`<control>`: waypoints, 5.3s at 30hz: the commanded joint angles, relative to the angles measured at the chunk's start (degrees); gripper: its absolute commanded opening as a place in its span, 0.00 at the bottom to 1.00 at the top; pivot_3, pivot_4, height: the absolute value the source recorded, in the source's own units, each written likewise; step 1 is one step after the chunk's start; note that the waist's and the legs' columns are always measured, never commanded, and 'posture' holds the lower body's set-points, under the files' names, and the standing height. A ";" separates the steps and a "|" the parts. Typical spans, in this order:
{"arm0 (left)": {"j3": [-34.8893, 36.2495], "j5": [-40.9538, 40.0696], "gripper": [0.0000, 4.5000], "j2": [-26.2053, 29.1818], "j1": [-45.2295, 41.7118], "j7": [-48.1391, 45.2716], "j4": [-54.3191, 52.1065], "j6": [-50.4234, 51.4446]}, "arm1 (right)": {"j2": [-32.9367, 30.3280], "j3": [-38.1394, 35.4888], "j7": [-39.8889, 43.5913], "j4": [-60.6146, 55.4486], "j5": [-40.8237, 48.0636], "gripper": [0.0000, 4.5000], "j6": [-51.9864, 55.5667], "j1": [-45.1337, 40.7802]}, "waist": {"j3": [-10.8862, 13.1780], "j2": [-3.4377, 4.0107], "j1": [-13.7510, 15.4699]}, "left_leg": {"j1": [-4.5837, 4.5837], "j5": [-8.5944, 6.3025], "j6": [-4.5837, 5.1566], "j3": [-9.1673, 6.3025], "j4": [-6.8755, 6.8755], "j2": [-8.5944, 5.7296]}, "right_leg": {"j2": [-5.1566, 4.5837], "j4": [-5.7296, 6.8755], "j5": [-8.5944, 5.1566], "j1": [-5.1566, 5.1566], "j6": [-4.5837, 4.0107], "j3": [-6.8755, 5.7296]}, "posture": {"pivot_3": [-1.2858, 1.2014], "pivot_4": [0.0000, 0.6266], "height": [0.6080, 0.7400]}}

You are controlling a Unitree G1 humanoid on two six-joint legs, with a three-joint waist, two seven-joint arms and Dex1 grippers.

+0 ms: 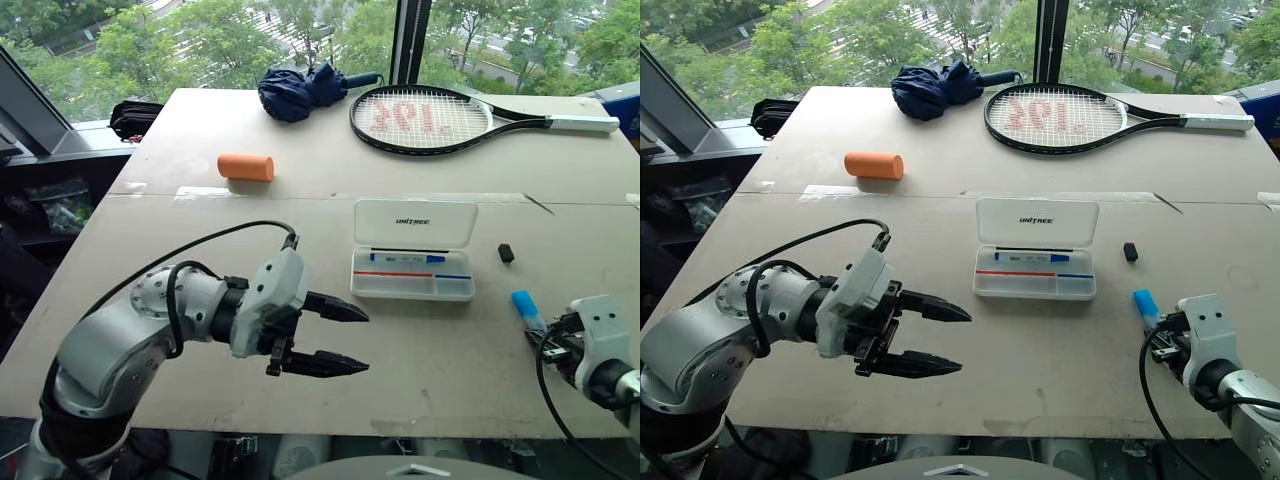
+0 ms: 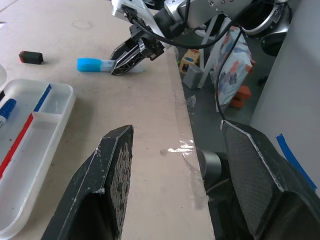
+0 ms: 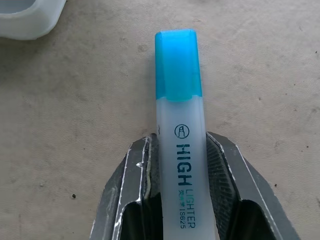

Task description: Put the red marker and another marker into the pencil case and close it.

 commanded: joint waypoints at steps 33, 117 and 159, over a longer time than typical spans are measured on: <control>24.54 -1.02 0.63 5.40 29.11 -5.47 7.42 -17.38 | -2.69 54.38 51.53 39.72 -21.04 0.14 -32.88 -65.24 | 0.32 -0.14 -1.42 | -0.15 -0.01 -0.03 -0.02 -0.12 0.09 | -0.35 0.01 0.04 -0.29 -0.05 -0.11 | 0.52 0.24 0.93; 17.31 -6.99 0.63 5.53 26.99 4.70 0.31 -18.03 | -10.49 26.93 42.43 56.83 -4.46 0.01 -15.04 -71.97 | 0.57 0.14 -1.81 | -0.03 -0.03 0.00 0.22 -0.15 0.19 | -0.06 -0.03 0.06 -0.29 -0.13 0.08 | 0.52 0.24 0.93; 25.27 3.43 0.63 1.53 44.65 -1.76 8.99 -26.57 | -4.95 1.55 43.62 8.57 -4.89 0.55 -31.22 -10.78 | 0.06 -0.20 0.06 | -0.04 -0.06 0.03 -0.06 -0.25 0.07 | -0.15 -0.31 0.04 -0.04 -0.13 -0.19 | 0.52 0.24 0.93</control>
